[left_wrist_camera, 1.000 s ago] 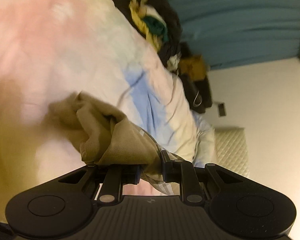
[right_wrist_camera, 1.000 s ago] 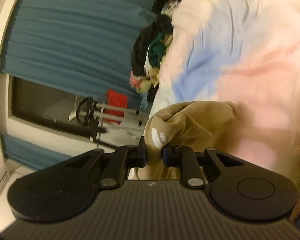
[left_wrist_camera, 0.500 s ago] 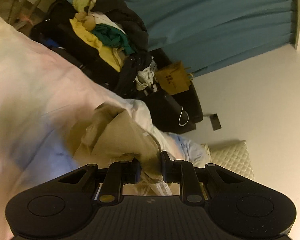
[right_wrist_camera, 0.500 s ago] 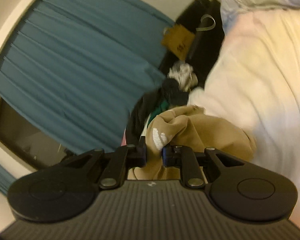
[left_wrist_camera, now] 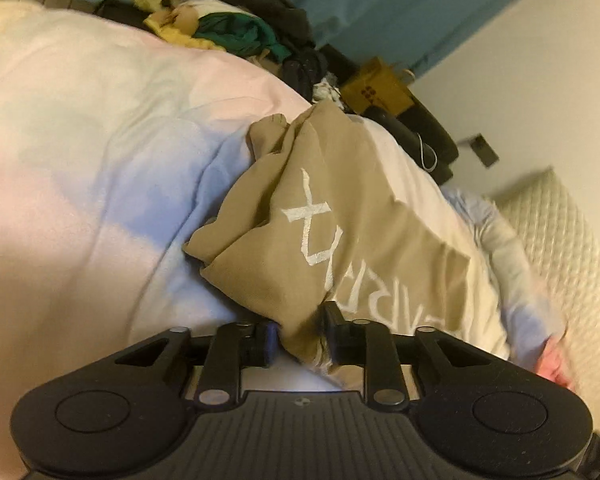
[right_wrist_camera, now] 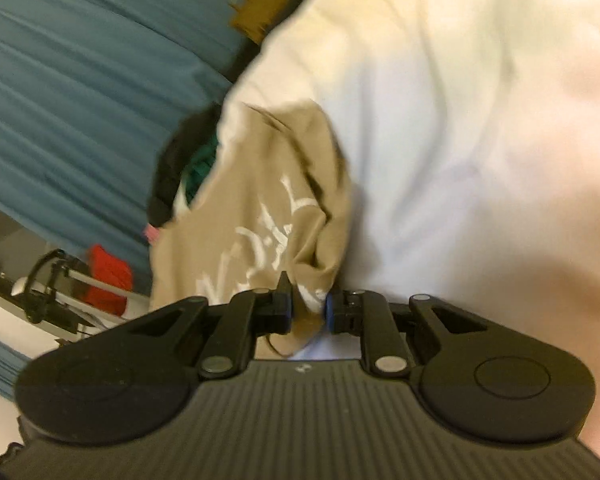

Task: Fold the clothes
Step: 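Fold the held shirt end over the bundle with both grippers, then open both grippers, release the folded shirt and withdraw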

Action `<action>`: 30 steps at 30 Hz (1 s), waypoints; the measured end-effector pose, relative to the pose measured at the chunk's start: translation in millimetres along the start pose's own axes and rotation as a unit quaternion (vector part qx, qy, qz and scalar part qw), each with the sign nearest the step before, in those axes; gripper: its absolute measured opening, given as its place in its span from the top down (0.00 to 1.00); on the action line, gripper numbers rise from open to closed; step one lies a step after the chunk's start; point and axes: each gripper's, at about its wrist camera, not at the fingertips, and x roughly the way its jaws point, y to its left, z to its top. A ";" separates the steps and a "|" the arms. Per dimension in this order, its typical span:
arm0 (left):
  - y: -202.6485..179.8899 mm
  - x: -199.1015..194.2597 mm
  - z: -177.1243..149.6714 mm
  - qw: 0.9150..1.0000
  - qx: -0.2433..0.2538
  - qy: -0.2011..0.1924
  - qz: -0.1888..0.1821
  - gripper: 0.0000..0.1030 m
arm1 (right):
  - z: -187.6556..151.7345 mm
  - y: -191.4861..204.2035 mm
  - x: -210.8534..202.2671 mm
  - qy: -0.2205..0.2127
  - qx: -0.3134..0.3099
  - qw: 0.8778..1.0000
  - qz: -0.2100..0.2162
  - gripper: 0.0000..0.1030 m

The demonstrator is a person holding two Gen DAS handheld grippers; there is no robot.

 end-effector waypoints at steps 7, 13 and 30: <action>-30.3 -53.3 9.9 0.997 0.068 -0.006 0.042 0.46 | 11.2 45.1 -36.0 0.026 -0.064 0.995 -0.068 0.81; -92.3 -138.0 6.9 0.984 0.160 -0.059 0.055 0.24 | -2.2 106.0 -107.8 -0.023 -0.189 0.980 -0.054 0.81; -170.5 -358.5 -105.2 0.927 0.303 -0.203 0.083 0.00 | -99.1 176.7 -285.1 -0.143 -0.369 0.918 0.032 0.11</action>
